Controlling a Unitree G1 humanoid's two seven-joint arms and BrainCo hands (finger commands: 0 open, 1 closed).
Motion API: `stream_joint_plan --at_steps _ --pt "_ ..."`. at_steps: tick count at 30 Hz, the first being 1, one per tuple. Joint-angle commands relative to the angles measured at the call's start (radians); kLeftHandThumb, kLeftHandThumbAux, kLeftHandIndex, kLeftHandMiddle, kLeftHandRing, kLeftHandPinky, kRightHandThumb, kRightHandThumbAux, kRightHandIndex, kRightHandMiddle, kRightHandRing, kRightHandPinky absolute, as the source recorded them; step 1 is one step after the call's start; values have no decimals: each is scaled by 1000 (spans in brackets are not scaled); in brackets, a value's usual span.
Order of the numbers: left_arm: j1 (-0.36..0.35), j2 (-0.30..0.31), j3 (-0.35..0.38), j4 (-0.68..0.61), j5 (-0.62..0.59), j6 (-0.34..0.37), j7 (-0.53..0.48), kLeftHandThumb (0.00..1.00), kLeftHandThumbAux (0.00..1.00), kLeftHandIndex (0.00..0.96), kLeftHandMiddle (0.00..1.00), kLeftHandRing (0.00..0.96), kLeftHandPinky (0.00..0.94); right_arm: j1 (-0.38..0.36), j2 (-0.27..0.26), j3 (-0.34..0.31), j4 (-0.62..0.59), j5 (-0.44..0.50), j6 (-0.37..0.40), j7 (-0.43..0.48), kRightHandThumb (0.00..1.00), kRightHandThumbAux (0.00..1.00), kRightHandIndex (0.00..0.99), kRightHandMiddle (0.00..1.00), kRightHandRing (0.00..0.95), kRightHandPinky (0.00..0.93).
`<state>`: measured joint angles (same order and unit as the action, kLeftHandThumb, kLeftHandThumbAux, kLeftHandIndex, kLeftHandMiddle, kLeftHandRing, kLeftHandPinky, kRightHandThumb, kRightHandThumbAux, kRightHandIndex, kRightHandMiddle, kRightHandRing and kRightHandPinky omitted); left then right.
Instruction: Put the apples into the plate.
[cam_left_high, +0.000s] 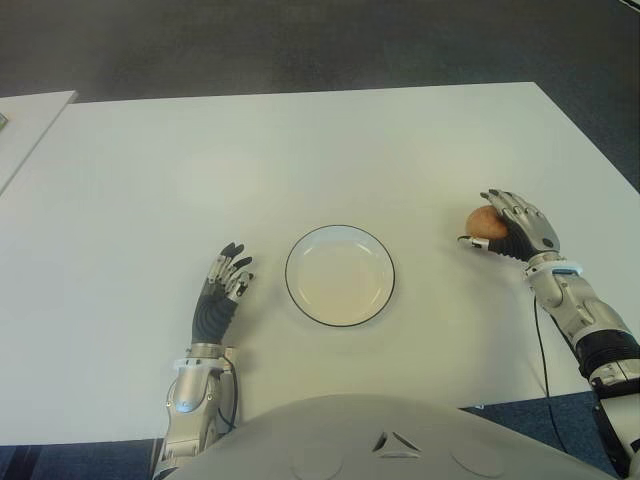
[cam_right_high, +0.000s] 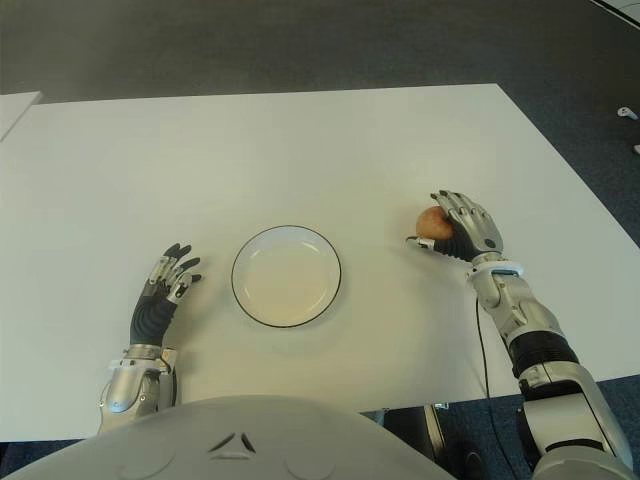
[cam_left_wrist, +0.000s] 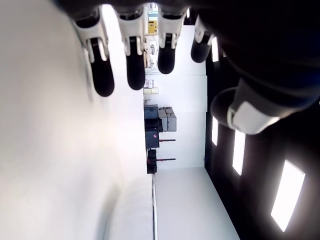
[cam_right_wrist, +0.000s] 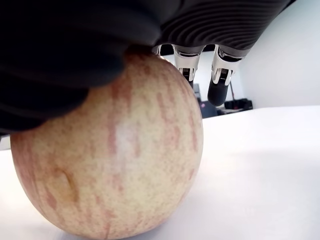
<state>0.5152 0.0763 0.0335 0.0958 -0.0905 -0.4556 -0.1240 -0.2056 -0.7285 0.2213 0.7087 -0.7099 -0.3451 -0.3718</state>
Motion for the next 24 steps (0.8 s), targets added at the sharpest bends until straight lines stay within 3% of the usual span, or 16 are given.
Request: stream_joint_plan --at_steps 1,2,3,5,10,14,24 --pt "33 6 7 43 -3 48 -12 172 518 72 121 197 275 -11 62 29 95 8 -22 -44 459 365 222 270 246 270" --pt "34 6 7 42 -3 48 -11 171 520 72 121 197 274 -16 66 31 110 9 -27 -58 508 385 314 375 357 372" --pt "36 5 7 40 -3 50 -11 171 520 72 121 197 274 -20 71 31 123 10 -34 -81 526 392 347 413 397 409" --pt "37 5 7 38 -4 52 -11 172 524 73 122 198 274 -28 77 33 145 8 -45 -116 639 570 400 563 568 589" --pt "39 5 9 36 -13 54 -15 180 528 74 121 197 274 -44 102 34 196 10 -81 -231 721 677 435 731 743 766" --pt "42 6 9 38 -19 43 -20 186 526 76 116 191 266 -36 132 21 192 27 -106 -313 741 698 440 815 818 834" --pt "42 10 10 45 -12 26 -25 179 510 73 110 182 256 -32 139 10 188 78 -121 -285 750 706 441 876 867 858"
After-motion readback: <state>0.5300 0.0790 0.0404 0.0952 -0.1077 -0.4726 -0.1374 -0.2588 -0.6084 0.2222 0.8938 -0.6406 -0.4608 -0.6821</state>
